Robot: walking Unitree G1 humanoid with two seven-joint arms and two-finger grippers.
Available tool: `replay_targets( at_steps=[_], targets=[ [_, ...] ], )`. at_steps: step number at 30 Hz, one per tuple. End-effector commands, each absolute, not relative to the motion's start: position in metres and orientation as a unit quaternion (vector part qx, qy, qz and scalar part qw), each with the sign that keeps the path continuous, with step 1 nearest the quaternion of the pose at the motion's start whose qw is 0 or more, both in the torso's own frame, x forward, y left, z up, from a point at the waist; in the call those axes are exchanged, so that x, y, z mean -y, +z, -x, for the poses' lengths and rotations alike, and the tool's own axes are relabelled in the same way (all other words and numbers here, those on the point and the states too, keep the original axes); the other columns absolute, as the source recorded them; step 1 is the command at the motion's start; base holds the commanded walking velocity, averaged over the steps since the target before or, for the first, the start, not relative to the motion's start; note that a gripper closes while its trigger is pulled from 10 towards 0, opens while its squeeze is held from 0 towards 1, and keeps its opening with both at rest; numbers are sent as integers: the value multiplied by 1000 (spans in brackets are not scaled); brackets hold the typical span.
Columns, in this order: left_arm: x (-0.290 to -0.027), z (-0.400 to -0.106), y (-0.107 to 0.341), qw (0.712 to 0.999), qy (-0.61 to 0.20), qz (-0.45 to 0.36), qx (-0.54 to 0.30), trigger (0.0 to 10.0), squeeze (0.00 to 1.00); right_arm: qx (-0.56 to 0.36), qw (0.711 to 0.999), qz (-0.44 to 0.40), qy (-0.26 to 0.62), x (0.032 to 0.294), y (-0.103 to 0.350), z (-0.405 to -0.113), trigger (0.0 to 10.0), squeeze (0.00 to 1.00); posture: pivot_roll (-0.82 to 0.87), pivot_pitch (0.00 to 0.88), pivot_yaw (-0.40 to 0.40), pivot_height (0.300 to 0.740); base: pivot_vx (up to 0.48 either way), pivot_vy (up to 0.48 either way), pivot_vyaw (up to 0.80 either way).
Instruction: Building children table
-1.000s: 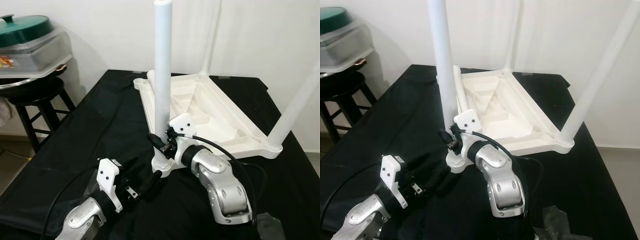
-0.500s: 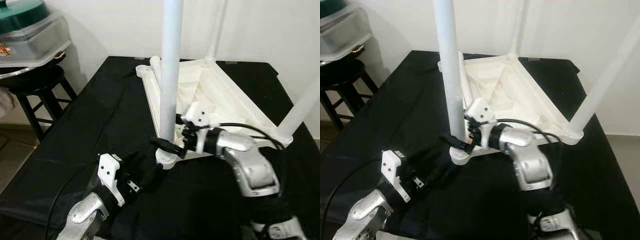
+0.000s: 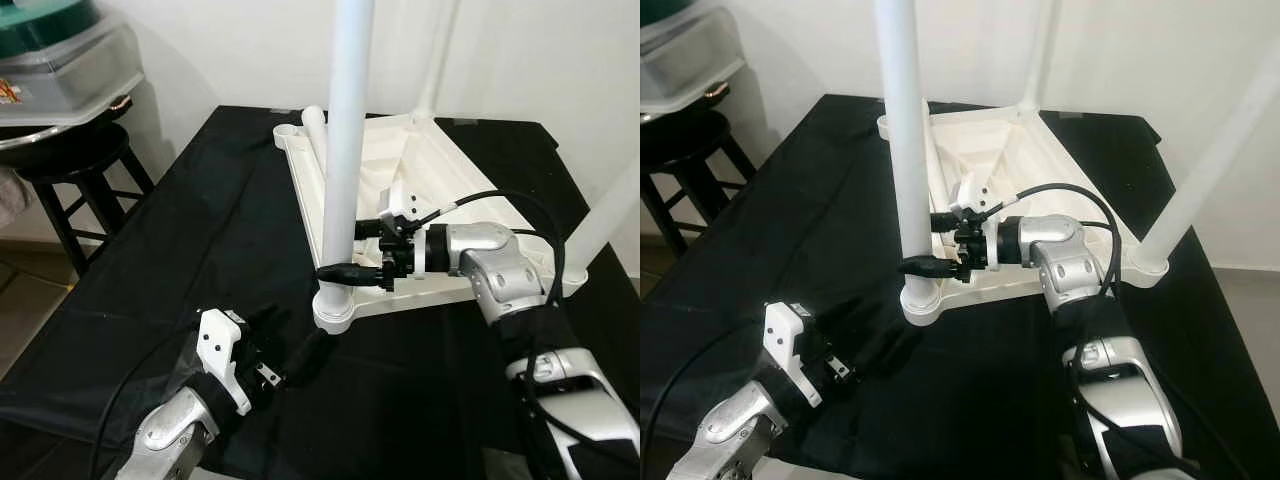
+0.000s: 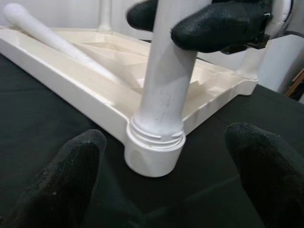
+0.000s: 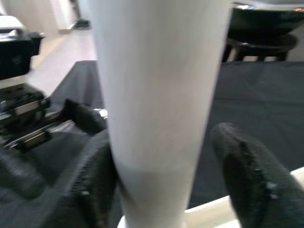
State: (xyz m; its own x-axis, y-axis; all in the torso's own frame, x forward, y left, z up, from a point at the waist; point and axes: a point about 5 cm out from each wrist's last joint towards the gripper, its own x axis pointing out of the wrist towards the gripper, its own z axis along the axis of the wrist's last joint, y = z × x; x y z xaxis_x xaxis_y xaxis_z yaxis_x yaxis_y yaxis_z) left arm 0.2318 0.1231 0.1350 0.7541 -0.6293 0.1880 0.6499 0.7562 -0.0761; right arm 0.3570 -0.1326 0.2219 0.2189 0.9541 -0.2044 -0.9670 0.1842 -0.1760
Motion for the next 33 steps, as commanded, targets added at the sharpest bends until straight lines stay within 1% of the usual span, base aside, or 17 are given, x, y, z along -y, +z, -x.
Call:
replay_targets(
  at_steps=[1, 5, 12, 14, 15, 17, 18, 19, 20, 21, 22, 23, 25, 26, 31, 32, 33],
  targets=[
    [-126, -229, 135, 938, -333, 59, 75, 10000, 0, -38, 774, 135, 618, 138, 216, -360, 0, 0, 94, 164, 10, 740, 0, 0, 0],
    [-127, -227, 134, 940, -328, 56, 73, 10000, 0, -41, 772, 133, 621, 139, 214, -361, 0, 0, 96, 162, 18, 740, 0, 0, 0],
    [-128, -225, 132, 940, -329, 51, 68, 10000, 0, -30, 789, 121, 602, 148, 206, -363, 0, 0, 79, 156, 31, 740, 0, 0, 0],
    [-127, -224, 131, 940, -330, 50, 67, 10000, 0, -30, 816, 126, 563, 154, 197, -363, 0, 0, 67, 157, 22, 740, 0, 0, 0],
    [-127, -224, 131, 940, -330, 50, 67, 10000, 0, -30, 816, 126, 563, 154, 197, -363, 0, 0, 67, 157, 22, 740, 0, 0, 0],
    [-126, -224, 130, 940, -330, 51, 67, 10000, 0, -41, 854, 137, 500, 156, 182, -358, 0, 0, 60, 165, 9, 740, 0, 0, 0],
    [-126, -224, 130, 940, -330, 51, 67, 10000, 0, -41, 854, 137, 500, 156, 182, -358, 0, 0, 60, 165, 9, 740, 0, 0, 0],
    [-126, -224, 130, 940, -330, 51, 67, 10000, 0, -60, 897, 129, 418, 151, 166, -355, 0, 0, 61, 165, 7, 740, 0, 0, 0],
    [-127, -224, 131, 941, -329, 51, 68, 10000, 0, -96, 929, 108, 340, 142, 145, -338, 0, 0, 38, 174, 21, 740, 0, 0, 0],
    [-127, -224, 131, 941, -329, 51, 68, 10000, 0, -96, 929, 108, 340, 142, 145, -338, 0, 0, 38, 174, 21, 740, 0, 0, 0],
    [-128, -224, 131, 941, -328, 52, 68, 10000, 0, -121, 947, 93, 282, 139, 134, -324, 0, 0, 37, 176, 23, 740, 0, 0, 0],
    [-130, -224, 131, 941, -328, 52, 68, 10000, 0, -128, 954, 87, 257, 128, 126, -306, 0, 0, 34, 171, 27, 740, 0, 0, 0],
    [-130, -224, 131, 941, -328, 52, 68, 10000, 0, -128, 954, 87, 257, 128, 126, -306, 0, 0, 34, 171, 27, 740, 0, 0, 0],
    [-131, -224, 130, 940, -330, 52, 66, 10000, 0, -110, 951, 111, 267, 116, 129, -298, 0, 0, 25, 159, 39, 740, 0, 0, 0],
    [-133, -226, 129, 938, -337, 49, 61, 10000, 0, -83, 950, 110, 280, 99, 135, -304, 0, 0, 37, 149, 55, 740, 0, 0, 0],
    [-134, -226, 129, 939, -336, 48, 61, 10000, 0, -83, 949, 108, 283, 97, 136, -306, 4431, 0, 37, 146, 54, 740, 0, 0, 0],
    [-134, -226, 129, 939, -336, 48, 61, 10000, 0, -83, 949, 108, 283, 97, 136, -306, 4431, 0, 37, 146, 54, 740, 0, 0, 0]
  ],
)
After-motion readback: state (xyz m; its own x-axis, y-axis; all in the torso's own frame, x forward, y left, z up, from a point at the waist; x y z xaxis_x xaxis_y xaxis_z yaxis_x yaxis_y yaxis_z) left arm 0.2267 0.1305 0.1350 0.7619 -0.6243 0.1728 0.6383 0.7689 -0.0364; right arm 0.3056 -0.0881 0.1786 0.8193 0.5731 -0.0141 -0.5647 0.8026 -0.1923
